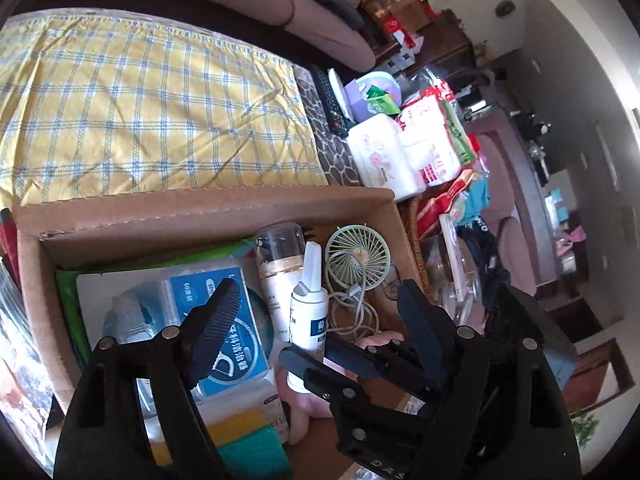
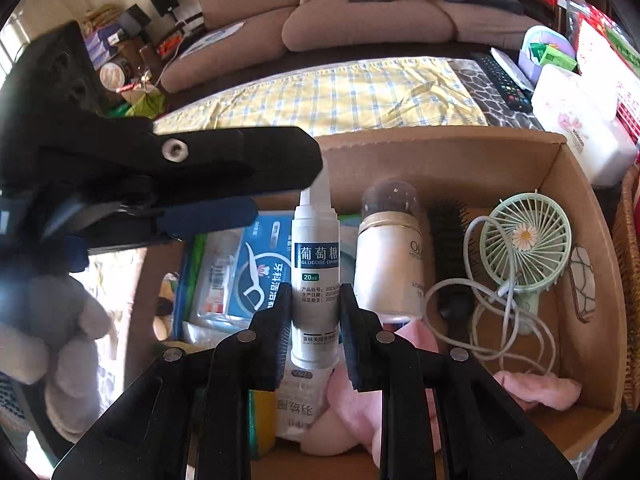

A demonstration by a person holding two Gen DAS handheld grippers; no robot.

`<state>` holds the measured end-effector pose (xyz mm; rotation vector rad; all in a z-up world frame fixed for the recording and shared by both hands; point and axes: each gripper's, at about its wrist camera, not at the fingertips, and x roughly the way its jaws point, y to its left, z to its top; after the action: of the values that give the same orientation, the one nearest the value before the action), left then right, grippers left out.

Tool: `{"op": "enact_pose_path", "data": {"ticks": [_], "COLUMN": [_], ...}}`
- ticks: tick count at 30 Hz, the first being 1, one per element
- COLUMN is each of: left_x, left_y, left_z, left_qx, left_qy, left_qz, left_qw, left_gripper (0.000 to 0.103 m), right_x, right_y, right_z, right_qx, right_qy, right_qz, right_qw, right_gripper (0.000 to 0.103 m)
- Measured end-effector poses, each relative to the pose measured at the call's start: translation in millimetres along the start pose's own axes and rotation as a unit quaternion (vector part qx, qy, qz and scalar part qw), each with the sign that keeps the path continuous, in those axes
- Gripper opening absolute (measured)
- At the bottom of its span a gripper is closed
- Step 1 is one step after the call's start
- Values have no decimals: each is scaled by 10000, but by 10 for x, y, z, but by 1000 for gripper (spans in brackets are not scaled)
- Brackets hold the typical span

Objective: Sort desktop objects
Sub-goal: 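Carry the white bottle with the right gripper into the cardboard box, then open the right gripper to release the bottle and withdraw it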

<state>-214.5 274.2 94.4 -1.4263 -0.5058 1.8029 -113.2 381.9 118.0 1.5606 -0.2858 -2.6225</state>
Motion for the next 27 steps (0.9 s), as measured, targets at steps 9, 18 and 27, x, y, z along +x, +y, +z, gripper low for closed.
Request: {"op": "enact_pose_path", "data": {"ticks": [9, 18, 27], "left_x": [-260, -507, -1310], "left_y": [271, 300, 383], "left_z": [13, -153, -602], "left_qx": [-279, -181, 521], "left_qy": [-184, -151, -454], "left_qz": [-1, -40, 366], "left_qw": [9994, 9997, 9969], "left_gripper": [78, 79, 103], "right_x": [173, -45, -620], "right_y": [15, 39, 180], "right_z": [-52, -82, -208], "right_qx": [-59, 283, 531], "right_qy": [299, -4, -573], "right_qz": [-303, -113, 345], "right_qw": [9991, 9995, 9963], "right_gripper": [23, 36, 41]}}
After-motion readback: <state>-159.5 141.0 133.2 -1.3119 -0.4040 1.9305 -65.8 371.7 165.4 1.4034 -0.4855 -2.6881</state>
